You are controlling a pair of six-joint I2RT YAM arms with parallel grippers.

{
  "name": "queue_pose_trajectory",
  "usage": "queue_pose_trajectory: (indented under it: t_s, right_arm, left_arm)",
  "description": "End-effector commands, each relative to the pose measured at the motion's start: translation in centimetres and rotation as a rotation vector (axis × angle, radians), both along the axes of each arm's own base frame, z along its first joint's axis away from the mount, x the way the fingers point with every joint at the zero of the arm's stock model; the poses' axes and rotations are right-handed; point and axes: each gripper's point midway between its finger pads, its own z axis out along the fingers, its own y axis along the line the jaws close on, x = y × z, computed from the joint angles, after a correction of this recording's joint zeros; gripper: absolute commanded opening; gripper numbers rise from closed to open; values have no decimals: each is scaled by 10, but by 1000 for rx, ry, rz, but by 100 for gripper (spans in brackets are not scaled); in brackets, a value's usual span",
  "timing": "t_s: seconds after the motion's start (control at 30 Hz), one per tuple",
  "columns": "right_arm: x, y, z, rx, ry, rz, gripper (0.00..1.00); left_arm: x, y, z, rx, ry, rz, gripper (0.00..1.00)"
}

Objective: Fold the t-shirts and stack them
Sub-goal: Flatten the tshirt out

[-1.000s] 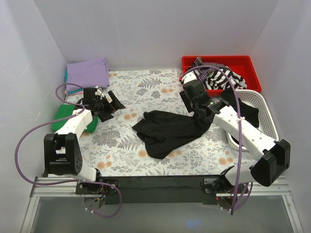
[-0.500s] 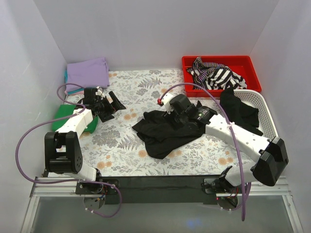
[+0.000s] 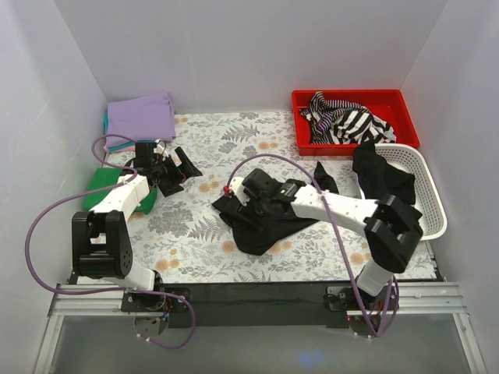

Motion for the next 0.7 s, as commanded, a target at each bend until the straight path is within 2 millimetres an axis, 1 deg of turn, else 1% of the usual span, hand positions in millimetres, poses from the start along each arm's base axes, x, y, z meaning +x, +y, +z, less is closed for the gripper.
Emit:
queue_pose_trajectory:
  t_s: [0.0,0.1,0.13,0.17,0.33,0.37,0.4,0.47,0.57,0.6,0.67]
  right_arm:
    - [5,38,5,60,-22,39,59]
    - [11,43,-6,28,-36,25,59]
    - [13,46,-6,27,-44,23,59]
    - [14,46,-11,15,-45,22,59]
    - [23,45,-18,-15,-71,5,57]
    - [24,45,-23,-28,-75,0,54]
    - [26,43,-25,-38,-79,-7,48]
    - [29,40,-31,-64,-87,-17,45]
    - [29,39,-33,-71,-84,-18,48]
    - [28,40,-32,-67,-84,-17,52]
    - [27,40,-26,-51,-84,-21,54]
  left_arm:
    - [2,2,5,5,-29,-6,98]
    - [1,3,3,11,-21,-5,98]
    - [1,3,4,12,-22,-2,98]
    - [1,4,3,17,-20,-1,98]
    - [2,3,1,16,-13,-3,98]
    - [2,4,0,17,-11,-2,98]
    - [2,4,0,18,-10,-1,98]
    - [1,4,-1,18,-8,-1,98]
    - [1,4,-2,20,-4,-4,98]
    - [1,4,-2,20,-4,-4,98]
    - [1,5,-3,22,-2,-2,98]
